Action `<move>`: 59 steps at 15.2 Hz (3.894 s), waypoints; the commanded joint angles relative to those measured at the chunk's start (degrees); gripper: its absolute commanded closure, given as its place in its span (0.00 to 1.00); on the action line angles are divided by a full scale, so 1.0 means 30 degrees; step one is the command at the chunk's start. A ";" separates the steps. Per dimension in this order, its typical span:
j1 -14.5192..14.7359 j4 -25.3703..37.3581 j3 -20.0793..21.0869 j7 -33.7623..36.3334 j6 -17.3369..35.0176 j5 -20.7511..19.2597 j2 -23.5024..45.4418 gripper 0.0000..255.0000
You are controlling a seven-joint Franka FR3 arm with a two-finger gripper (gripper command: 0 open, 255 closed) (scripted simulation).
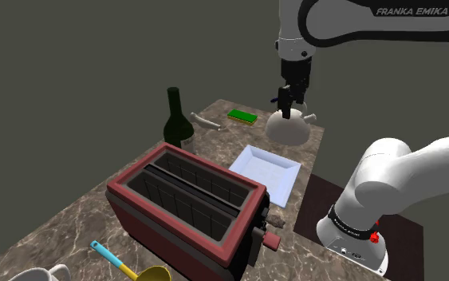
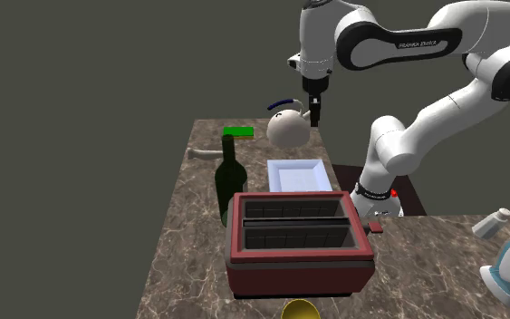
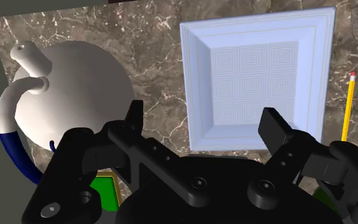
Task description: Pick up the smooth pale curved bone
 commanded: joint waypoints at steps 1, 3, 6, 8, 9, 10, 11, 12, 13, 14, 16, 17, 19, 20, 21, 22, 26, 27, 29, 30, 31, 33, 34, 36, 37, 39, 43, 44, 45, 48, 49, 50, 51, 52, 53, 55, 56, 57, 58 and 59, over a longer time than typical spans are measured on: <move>0.0000 0.0000 0.0000 0.0000 0.0000 0.0000 0.0000 0.00; -0.0068 0.0146 -0.0001 0.0065 0.1202 -0.0090 0.1236 0.00; -0.0172 0.0568 0.0007 0.0174 0.2893 -0.0244 0.3183 0.00; -0.0249 0.0983 0.0024 0.0251 0.3934 -0.0356 0.4529 0.00; -0.0285 0.1230 0.0032 0.0292 0.4425 -0.0417 0.5214 0.00; -0.0322 0.1503 0.0043 0.0334 0.4896 -0.0481 0.5904 0.00; -0.0357 0.1801 0.0052 0.0378 0.5346 -0.0547 0.6599 0.00; -0.0391 0.2125 0.0063 0.0422 0.5775 -0.0617 0.7298 0.00; -0.0424 0.2474 0.0075 0.0468 0.6181 -0.0689 0.8001 0.00; -0.0455 0.2848 0.0086 0.0514 0.6565 -0.0763 0.8707 0.00; -0.0512 0.3671 0.0109 0.0608 0.7263 -0.0919 1.0124 0.00; -0.0537 0.4119 0.0119 0.0655 0.7577 -0.1001 1.0835 0.00; -0.0578 0.5088 0.0137 0.0748 0.8133 -0.1170 1.2260 0.00; -0.0592 0.5610 0.0144 0.0792 0.8376 -0.1256 1.2975 0.00; -0.0605 0.6157 0.0150 0.0835 0.8594 -0.1343 1.3691 0.00; -0.0614 0.6730 0.0154 0.0876 0.8789 -0.1430 1.4408 0.00; -0.0602 0.9283 0.0144 0.1007 0.9326 -0.1773 1.7298 0.00; -0.0590 0.9991 0.0137 0.1029 0.9399 -0.1854 1.8029 0.00; -0.0549 1.1502 0.0114 0.1056 0.9470 -0.2007 1.9508 0.00; -0.0523 1.2309 0.0099 0.1060 0.9466 -0.2078 2.0258 0.00; -0.0493 1.3152 0.0082 0.1057 0.9436 -0.2145 2.1019 0.00; -0.0419 1.4966 0.0041 0.1027 0.9291 -0.2264 2.2576 0.00; -0.0376 1.5945 0.0017 0.0999 0.9172 -0.2316 2.3379 0.00; -0.0361 1.6082 -0.0002 0.1028 0.9349 -0.2347 2.3681 0.00; -0.0362 1.5945 -0.0010 0.1068 0.9563 -0.2369 2.3761 0.00; -0.0363 1.5685 -0.0027 0.1148 0.9986 -0.2413 2.3931 0.00; -0.0363 1.5266 -0.0058 0.1293 1.0728 -0.2498 2.4266 0.00; -0.0363 1.5270 -0.0059 0.1293 1.0727 -0.2498 2.4268 0.00; -0.0370 1.5255 -0.0060 0.1283 1.0729 -0.2496 2.4253 1.00; -0.0372 1.5235 -0.0061 0.1285 1.0747 -0.2498 2.4251 1.00; -0.0372 1.5235 -0.0061 0.1284 1.0746 -0.2498 2.4250 1.00; -0.0373 1.5234 -0.0061 0.1284 1.0747 -0.2498 2.4250 1.00; -0.0373 1.5233 -0.0062 0.1283 1.0748 -0.2498 2.4250 1.00; -0.0373 1.5232 -0.0062 0.1284 1.0749 -0.2498 2.4250 1.00; -0.0373 1.5230 -0.0062 0.1284 1.0750 -0.2498 2.4249 1.00; -0.0364 1.5378 -0.0049 0.1252 1.0523 -0.2473 2.4168 1.00; -0.0364 1.5489 -0.0039 0.1211 1.0317 -0.2449 2.4070 1.00; -0.0364 1.5606 -0.0031 0.1171 1.0110 -0.2425 2.3977 1.00; -0.0364 1.5730 -0.0022 0.1131 0.9900 -0.2403 2.3888 1.00; -0.0362 1.5868 -0.0015 0.1091 0.9686 -0.2381 2.3808 1.00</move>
